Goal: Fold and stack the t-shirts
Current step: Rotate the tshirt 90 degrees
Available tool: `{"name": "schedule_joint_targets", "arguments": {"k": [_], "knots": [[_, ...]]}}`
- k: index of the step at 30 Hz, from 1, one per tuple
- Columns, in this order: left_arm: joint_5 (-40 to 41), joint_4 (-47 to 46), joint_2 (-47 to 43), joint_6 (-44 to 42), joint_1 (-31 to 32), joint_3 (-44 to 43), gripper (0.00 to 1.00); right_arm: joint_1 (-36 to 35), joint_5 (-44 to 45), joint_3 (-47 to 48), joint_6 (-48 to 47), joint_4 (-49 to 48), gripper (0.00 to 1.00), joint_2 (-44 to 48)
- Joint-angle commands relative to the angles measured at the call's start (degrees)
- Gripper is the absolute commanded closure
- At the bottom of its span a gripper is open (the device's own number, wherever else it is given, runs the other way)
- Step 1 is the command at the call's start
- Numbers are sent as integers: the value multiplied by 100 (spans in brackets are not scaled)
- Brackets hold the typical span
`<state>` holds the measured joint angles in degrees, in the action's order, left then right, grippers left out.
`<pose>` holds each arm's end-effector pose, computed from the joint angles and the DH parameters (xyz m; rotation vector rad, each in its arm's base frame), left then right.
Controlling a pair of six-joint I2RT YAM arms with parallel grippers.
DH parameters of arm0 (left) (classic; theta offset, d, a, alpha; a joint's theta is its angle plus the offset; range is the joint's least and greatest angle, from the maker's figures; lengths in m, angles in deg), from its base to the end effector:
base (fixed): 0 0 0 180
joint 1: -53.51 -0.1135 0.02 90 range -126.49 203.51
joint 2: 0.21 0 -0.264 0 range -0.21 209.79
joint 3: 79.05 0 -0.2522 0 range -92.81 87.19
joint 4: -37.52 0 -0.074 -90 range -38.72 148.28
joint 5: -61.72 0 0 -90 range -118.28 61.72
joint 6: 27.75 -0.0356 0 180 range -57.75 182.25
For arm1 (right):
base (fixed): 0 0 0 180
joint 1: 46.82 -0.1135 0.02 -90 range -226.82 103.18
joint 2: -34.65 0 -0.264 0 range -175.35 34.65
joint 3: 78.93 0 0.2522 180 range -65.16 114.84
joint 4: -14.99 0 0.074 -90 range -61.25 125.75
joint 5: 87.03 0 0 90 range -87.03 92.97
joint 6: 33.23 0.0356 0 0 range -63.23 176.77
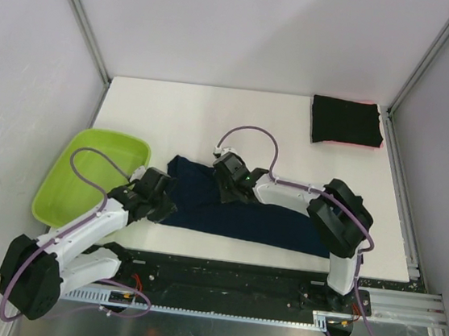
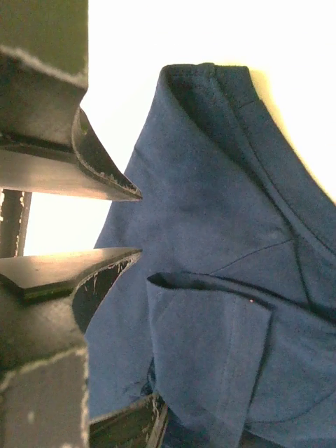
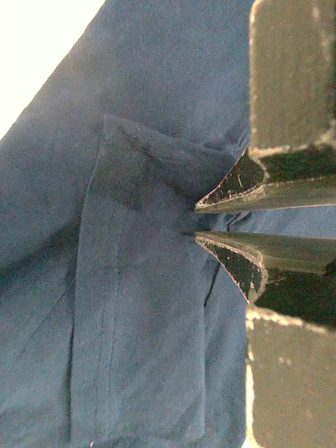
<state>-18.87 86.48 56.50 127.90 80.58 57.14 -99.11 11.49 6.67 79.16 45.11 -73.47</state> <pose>0.1562 -0.0733 0.1817 -0.9330 2.4991 -0.3322 0.2497 0.3143 0.1810 -0.5869 2.4432 0.3664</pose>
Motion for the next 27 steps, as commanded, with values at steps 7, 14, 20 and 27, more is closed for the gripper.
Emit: {"name": "schedule_joint_targets", "arguments": {"k": [7, 14, 20, 27], "knots": [[295, -35, 288, 629, -31, -318, 47, -33, -422, 195, 45, 15, 77, -562], [145, -8, -11, 1237, 137, 113, 35, -14, -386, 195, 79, 135, 74, -236], [71, -18, -19, 1919, 327, 428, 30, 110, -540, 199, 154, 238, 64, 418], [222, -129, 188, 2331, 452, 403, 27, 245, -584, 194, 264, 468, 61, 1166]]}}
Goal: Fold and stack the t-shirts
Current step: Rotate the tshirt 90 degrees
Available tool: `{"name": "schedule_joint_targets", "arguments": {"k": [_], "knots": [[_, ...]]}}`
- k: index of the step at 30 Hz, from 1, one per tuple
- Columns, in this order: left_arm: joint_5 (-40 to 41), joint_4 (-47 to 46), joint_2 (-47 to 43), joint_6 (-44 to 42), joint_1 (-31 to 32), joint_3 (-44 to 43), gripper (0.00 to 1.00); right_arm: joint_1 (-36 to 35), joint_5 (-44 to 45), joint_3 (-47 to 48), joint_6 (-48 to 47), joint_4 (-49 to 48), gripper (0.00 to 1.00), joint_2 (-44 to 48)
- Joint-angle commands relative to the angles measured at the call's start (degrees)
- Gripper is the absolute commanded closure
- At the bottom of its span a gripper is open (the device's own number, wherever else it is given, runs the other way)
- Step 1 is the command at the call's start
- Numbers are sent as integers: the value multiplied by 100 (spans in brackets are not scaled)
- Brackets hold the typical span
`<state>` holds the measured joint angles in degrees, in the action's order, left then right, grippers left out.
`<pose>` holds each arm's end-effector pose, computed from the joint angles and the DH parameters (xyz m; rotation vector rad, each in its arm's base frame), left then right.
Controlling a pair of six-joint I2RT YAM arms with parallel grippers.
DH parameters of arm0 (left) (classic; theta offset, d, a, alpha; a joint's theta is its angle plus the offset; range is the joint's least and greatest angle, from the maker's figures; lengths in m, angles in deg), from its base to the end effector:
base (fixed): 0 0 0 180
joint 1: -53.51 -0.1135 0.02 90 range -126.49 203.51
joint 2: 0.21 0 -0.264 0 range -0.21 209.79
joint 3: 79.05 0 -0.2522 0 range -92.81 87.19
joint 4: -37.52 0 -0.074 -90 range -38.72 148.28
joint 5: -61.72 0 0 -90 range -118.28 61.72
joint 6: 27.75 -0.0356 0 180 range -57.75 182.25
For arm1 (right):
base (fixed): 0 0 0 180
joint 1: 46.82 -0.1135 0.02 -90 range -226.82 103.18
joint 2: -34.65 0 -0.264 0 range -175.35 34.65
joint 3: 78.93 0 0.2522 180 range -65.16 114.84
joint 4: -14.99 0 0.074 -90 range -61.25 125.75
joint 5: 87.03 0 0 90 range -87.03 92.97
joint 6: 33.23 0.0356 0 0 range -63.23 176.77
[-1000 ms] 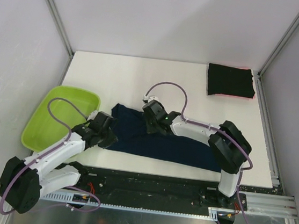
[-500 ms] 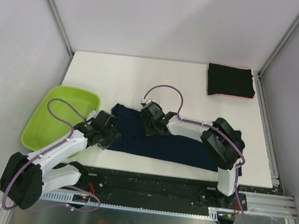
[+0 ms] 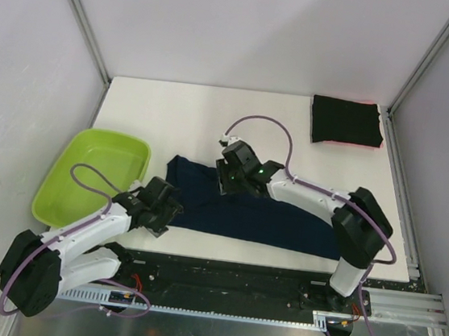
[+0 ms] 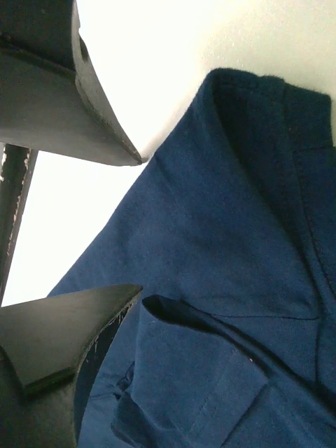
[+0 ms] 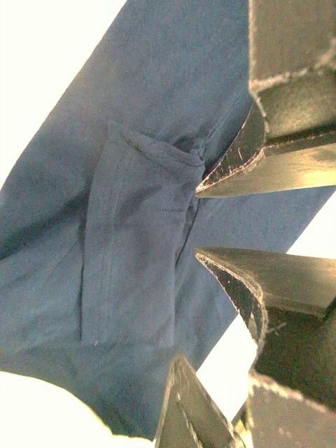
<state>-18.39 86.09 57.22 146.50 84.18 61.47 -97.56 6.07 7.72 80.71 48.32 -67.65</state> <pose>0.1418 -0.0770 0.1582 -1.2865 2.4379 -0.3546 0.2489 0.3015 0.2208 -0.5532 2.4310 0.5120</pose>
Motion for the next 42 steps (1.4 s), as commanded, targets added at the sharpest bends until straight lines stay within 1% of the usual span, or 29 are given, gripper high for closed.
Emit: {"name": "schedule_joint_targets", "arguments": {"k": [1, 6, 12, 20, 26, 31, 34, 39, 42], "knots": [[194, -106, 144, 519, 125, -39, 26, 108, -26, 87, 110, 185, 61, 679], [384, -126, 334, 681, 248, -83, 26, 207, 64, 90, 102, 329, 61, 1023], [676, -147, 732, 662, 252, -336, 26, 322, 243, 7, 54, 472, 61, 1357], [969, -132, 1518, 227, 224, -979, 29, 582, 235, -314, 96, 496, 61, 1718], [1092, -124, 1999, -91, 135, -1276, 31, 801, 158, -529, 152, 490, 62, 1910], [1202, -118, 2643, -782, -150, -1897, 33, 1017, 90, -689, 205, 459, 62, 2063], [1285, -112, 3156, -1415, -303, -2500, 34, 1173, 48, -791, 240, 452, 62, 2169], [1357, -109, 4074, -2221, -615, -3481, 35, 1466, 33, -928, 255, 486, 62, 2342], [1411, -105, 4723, -2810, -781, -4359, 36, 1676, 4, -1015, 253, 494, 62, 2454]]}}
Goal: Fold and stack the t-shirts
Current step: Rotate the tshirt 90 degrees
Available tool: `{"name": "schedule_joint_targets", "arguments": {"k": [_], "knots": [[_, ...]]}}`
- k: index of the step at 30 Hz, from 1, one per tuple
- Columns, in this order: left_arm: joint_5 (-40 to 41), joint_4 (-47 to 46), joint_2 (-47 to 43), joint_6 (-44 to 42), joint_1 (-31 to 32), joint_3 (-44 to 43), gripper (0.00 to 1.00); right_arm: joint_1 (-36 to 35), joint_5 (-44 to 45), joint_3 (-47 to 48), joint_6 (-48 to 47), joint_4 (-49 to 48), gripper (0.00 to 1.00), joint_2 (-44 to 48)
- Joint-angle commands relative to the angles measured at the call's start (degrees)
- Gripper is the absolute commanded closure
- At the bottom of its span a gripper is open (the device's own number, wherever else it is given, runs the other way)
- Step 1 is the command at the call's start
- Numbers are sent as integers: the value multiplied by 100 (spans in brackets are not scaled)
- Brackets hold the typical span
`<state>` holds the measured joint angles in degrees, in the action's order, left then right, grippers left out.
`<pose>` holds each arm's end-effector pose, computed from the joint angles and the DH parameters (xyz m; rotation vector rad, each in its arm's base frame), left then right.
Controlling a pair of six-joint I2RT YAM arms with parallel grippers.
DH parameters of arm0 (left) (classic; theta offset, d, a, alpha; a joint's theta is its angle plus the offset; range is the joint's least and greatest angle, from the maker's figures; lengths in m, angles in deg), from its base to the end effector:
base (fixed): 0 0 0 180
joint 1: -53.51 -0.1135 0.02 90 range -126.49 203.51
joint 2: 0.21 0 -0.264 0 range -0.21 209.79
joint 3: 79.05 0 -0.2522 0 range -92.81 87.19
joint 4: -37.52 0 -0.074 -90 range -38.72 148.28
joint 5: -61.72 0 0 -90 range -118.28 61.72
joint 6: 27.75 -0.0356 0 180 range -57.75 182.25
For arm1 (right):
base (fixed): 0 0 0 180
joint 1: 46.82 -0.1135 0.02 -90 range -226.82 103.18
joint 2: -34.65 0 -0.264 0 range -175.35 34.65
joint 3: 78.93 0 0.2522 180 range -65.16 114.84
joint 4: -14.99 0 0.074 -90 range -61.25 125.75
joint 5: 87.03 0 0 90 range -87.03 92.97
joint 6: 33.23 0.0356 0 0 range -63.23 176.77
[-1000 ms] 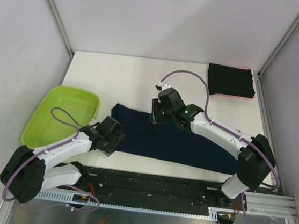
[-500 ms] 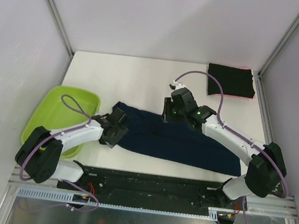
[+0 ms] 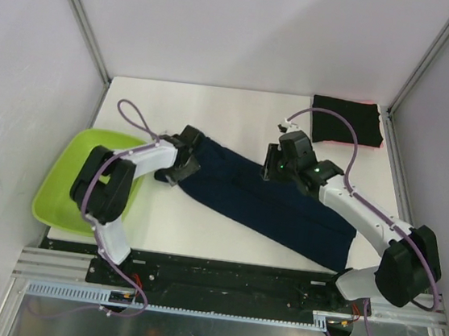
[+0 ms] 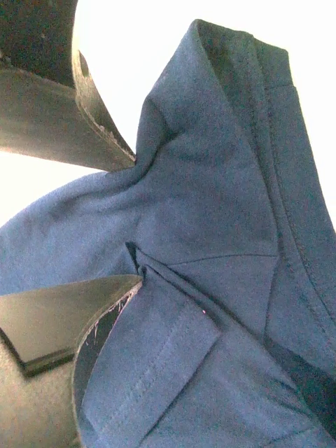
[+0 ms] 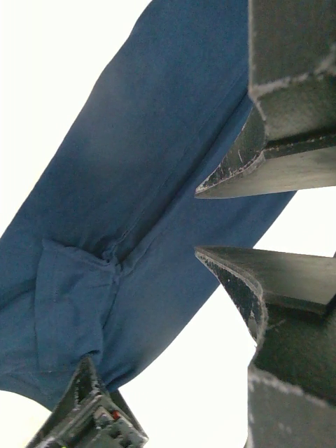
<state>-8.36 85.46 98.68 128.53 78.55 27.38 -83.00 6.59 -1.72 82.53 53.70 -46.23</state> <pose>0.2948 -0.1243 0.1636 -1.0129 2.4944 0.0471 0.2522 0.1816 0.2842 -0.1813 2.3496 0.4712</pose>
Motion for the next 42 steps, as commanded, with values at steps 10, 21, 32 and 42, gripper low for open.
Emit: {"name": "schedule_joint_targets", "arguments": {"k": [10, 21, 32, 42], "knots": [[203, 45, 2759, -2719, -641, -4092, 38, 905, -258, -239, 3, -113, 62, 361], [-632, 279, 5022, -3755, -1040, -7763, 44, 1436, -500, -345, -293, -171, 62, -56], [-1447, -297, 5721, -3524, -1578, -8787, 49, 922, -399, -658, -367, -264, 60, -496], [-1762, -662, 4994, -3461, -1707, -8172, 28, 295, -65, -1251, -306, -267, 53, -559]]}}
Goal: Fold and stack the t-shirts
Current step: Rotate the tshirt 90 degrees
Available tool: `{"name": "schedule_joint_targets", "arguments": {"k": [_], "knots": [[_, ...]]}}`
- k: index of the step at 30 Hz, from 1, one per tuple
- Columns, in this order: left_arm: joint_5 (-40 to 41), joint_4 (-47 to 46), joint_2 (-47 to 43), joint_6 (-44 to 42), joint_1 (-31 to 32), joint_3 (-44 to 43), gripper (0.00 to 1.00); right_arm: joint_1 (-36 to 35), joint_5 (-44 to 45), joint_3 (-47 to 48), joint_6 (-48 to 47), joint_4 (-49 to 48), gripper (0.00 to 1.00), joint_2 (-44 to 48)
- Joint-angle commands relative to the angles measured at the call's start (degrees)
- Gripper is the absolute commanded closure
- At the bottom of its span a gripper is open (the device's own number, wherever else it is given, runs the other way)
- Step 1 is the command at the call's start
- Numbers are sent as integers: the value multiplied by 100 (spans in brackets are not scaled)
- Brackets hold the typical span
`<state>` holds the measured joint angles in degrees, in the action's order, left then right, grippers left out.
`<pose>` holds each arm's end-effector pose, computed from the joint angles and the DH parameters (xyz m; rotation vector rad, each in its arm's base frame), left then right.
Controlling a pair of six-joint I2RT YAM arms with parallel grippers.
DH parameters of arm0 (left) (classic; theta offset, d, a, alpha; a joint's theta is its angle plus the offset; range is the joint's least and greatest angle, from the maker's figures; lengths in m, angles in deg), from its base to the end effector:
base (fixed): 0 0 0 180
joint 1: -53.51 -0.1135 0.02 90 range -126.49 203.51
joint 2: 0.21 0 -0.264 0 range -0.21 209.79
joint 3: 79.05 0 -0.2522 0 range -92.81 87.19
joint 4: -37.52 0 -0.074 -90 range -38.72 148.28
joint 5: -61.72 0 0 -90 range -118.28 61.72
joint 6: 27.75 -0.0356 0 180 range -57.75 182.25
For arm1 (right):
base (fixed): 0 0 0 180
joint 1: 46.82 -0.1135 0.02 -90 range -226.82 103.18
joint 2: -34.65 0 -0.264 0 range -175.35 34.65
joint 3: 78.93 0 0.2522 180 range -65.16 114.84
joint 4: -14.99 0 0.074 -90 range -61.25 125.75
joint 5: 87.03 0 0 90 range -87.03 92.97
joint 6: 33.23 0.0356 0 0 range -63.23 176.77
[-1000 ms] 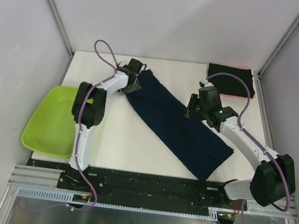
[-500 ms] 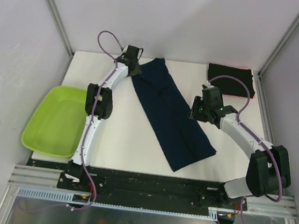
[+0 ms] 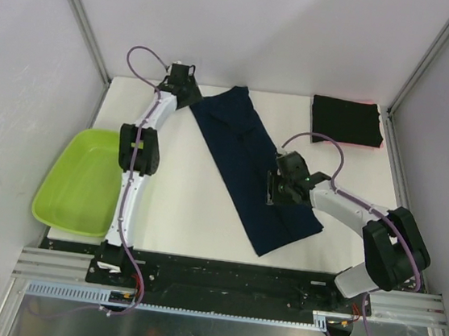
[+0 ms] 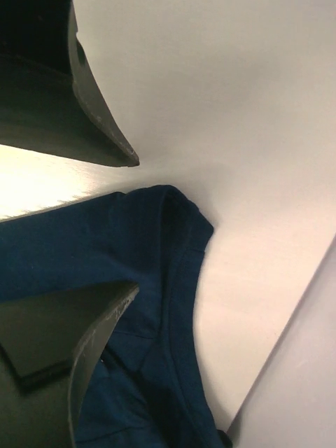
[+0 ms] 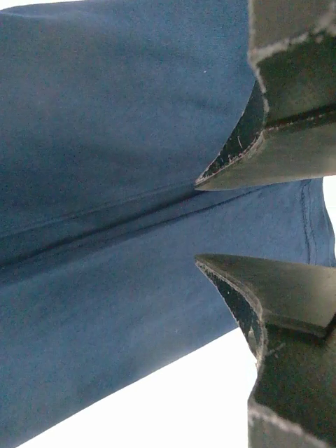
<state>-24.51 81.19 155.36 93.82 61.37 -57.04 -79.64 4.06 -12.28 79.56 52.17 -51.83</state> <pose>0.5894 -0.0790 0.1611 -0.5071 2.2485 -0.2809 0.2531 0.1624 0.1995 -0.2203 2.5939 0.3377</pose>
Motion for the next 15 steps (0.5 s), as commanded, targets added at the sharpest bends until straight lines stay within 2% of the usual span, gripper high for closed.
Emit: {"name": "schedule_joint_targets", "arguments": {"k": [1, 7, 15], "knots": [[-130, -242, -825, -9, -1, 371, 26, -80, 225, -232, 8, -94, 53, 0], [-117, -252, -1741, -72, -25, 1005, 22, -409, 734, -379, 182, 98, 49, 65], [-299, -243, -2723, -6, 261, 2172, 28, -557, 873, -635, 416, 70, 47, 67]]}}
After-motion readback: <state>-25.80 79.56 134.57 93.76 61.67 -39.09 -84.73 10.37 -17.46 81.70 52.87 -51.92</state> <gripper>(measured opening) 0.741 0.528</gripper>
